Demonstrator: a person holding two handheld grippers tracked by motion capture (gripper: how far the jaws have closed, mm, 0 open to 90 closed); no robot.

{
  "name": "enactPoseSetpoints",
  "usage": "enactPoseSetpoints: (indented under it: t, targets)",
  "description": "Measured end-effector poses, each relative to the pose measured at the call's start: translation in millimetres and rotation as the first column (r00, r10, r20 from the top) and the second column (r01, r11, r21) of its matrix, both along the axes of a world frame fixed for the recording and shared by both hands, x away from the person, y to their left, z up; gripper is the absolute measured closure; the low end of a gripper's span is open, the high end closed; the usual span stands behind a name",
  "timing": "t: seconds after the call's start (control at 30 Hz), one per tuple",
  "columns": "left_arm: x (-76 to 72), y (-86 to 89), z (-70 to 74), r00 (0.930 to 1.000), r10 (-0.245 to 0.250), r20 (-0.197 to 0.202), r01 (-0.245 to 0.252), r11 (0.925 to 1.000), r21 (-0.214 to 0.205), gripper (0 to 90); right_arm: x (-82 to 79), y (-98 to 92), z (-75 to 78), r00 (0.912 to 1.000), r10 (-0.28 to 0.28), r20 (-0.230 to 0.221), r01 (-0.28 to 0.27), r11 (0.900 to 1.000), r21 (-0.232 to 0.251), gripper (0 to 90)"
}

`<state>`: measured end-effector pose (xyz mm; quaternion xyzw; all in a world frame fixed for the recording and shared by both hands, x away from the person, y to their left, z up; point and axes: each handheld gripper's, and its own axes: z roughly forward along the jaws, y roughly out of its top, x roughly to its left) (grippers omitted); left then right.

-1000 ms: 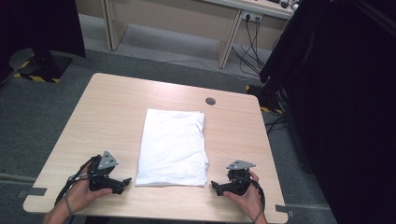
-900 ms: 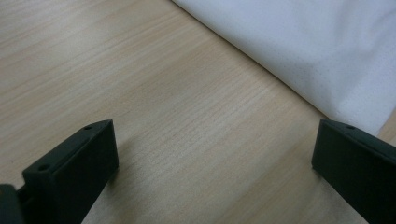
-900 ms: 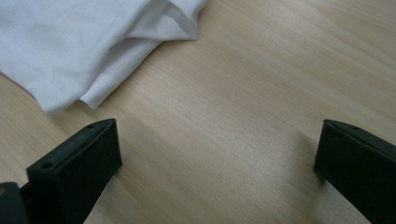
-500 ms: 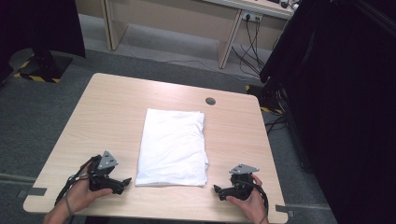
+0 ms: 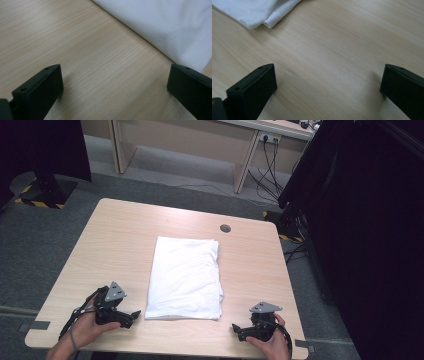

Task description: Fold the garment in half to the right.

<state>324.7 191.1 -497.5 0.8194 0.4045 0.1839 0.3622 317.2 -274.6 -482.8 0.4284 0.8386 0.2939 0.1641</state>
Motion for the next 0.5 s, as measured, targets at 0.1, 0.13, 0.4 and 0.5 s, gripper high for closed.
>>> enactPoseSetpoints:
  t: [0.1, 0.13, 0.4, 0.5]
  targets:
    - [0.0, 0.0, 0.0, 1.0, 0.0, 0.0, 0.0, 1.0, 0.0, 0.0, -2.7, -0.6, 0.4, 1.0, -0.001, -0.007, 0.001, 1.0, -0.003, 0.9]
    - [0.0, 0.0, 0.0, 1.0, 0.0, 0.0, 0.0, 1.0, 0.0, 0.0, -3.8, -1.0, 0.5, 1.0, -0.001, -0.008, 0.001, 1.0, -0.005, 0.8]
    - [0.0, 0.0, 0.0, 1.0, 0.0, 0.0, 0.0, 1.0, 0.0, 0.0, -8.9, -2.4, 0.8, 0.9999, -0.001, -0.014, 0.001, 0.9999, -0.01, 0.8]
    - [-0.2, -0.2, -0.1, 1.0, -0.007, 0.001, 0.007, 1.0, 0.001, 0.0, -10.8, -3.2, 1.1, 0.9999, 0.0, -0.017, -0.001, 0.9999, -0.013, 0.8]
